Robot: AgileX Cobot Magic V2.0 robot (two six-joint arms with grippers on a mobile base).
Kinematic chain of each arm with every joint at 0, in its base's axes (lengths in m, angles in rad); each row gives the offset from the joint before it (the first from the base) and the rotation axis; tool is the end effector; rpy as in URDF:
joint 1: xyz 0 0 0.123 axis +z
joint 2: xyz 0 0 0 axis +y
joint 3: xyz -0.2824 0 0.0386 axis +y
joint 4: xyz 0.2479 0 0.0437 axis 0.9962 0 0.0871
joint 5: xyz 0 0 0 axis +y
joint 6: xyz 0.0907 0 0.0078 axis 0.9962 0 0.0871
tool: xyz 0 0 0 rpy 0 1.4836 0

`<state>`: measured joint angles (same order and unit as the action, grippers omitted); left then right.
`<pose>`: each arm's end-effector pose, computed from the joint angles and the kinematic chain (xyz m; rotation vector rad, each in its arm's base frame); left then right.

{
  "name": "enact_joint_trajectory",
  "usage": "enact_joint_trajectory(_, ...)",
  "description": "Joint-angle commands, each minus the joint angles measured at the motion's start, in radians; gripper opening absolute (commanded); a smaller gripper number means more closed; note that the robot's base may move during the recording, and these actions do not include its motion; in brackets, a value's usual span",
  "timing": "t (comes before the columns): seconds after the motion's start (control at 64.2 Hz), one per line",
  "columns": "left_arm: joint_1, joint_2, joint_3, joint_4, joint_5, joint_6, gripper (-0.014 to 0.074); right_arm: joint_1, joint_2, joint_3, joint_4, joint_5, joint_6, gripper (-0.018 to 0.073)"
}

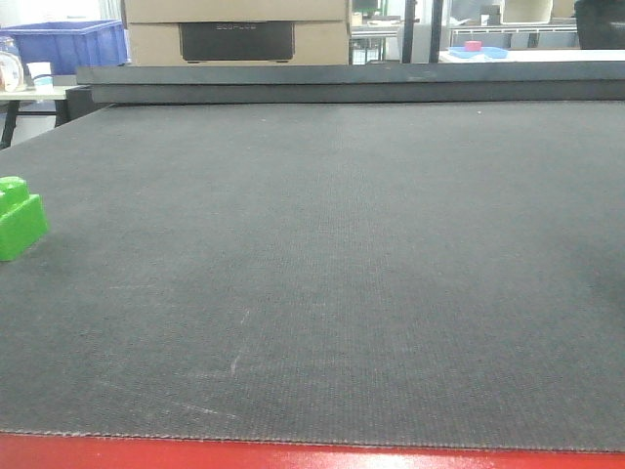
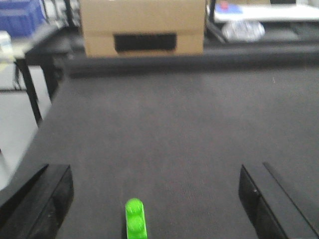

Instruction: Grab block from conveyor and place in blue bin

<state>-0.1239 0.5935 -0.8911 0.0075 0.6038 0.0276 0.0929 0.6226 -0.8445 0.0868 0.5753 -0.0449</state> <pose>0.0998 -0.0120 0.4075 0.1379 1.7849 -0.0609 0.1122 0.0148 0.3923 -0.0927 1.8345 0.1281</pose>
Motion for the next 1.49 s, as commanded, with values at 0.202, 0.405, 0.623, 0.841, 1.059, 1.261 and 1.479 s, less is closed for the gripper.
enact_joint_trajectory(0.202,-0.093,0.214,-0.102,0.004,0.125,-0.004,0.0591,0.001,0.319,-0.202,-0.062,0.37,0.001,0.057)
enact_joint_trajectory(0.405,-0.12,0.281,-0.119,0.002,0.129,-0.004,0.0591,-0.065,0.558,-0.267,-0.067,0.513,0.001,0.057)
enact_joint_trajectory(0.623,-0.12,0.281,-0.119,0.0,0.129,-0.004,0.0591,-0.156,0.718,-0.267,-0.067,0.441,-0.029,0.057)
enact_joint_trajectory(0.841,-0.12,0.281,-0.119,0.0,0.132,-0.004,0.0591,-0.13,0.823,-0.267,-0.05,0.385,-0.067,0.057)
enact_joint_trajectory(1.059,-0.12,0.281,-0.119,0.0,0.132,-0.004,0.0591,-0.128,0.918,-0.267,-0.05,0.329,-0.067,0.057)
enact_joint_trajectory(1.261,-0.12,0.281,-0.119,0.0,0.132,-0.004,0.0591,-0.128,0.993,-0.267,-0.05,0.304,-0.067,0.057)
enact_joint_trajectory(1.479,-0.12,0.281,-0.119,0.0,0.132,-0.004,0.0591,-0.128,1.045,-0.267,-0.05,0.292,-0.067,0.0502)
